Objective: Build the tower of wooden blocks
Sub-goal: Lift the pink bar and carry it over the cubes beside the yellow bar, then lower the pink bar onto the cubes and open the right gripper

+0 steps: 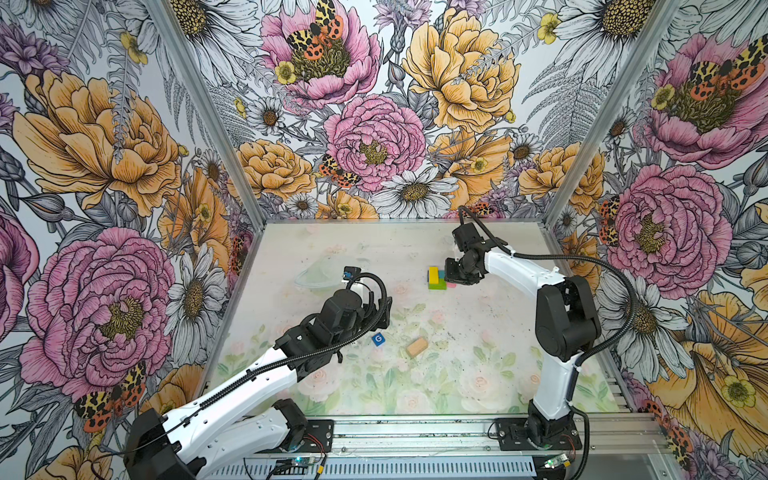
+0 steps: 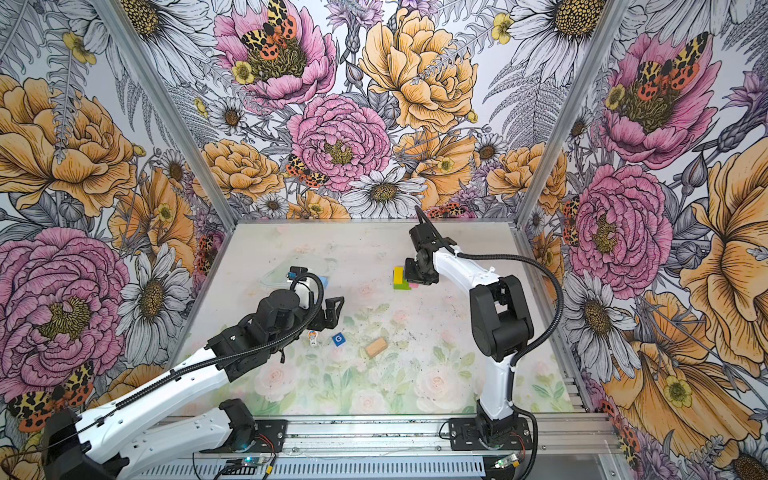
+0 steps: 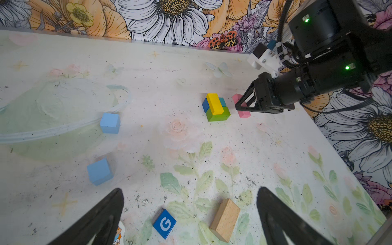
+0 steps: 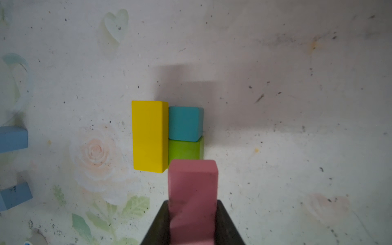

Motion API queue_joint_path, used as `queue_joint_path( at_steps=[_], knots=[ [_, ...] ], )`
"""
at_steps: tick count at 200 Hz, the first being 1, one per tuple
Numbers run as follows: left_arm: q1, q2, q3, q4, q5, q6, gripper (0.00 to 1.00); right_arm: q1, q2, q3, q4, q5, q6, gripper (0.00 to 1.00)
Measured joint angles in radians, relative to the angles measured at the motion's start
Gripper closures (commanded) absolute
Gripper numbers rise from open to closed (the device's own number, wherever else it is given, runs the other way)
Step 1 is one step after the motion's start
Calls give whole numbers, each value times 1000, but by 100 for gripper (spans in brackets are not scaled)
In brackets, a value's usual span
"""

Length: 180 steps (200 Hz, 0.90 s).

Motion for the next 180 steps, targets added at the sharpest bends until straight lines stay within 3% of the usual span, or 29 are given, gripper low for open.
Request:
queue_joint_path(
  at_steps=[180],
  knots=[
    [57, 67, 36, 14, 48, 34, 1, -20, 131, 121, 0, -56, -14, 70]
  ],
)
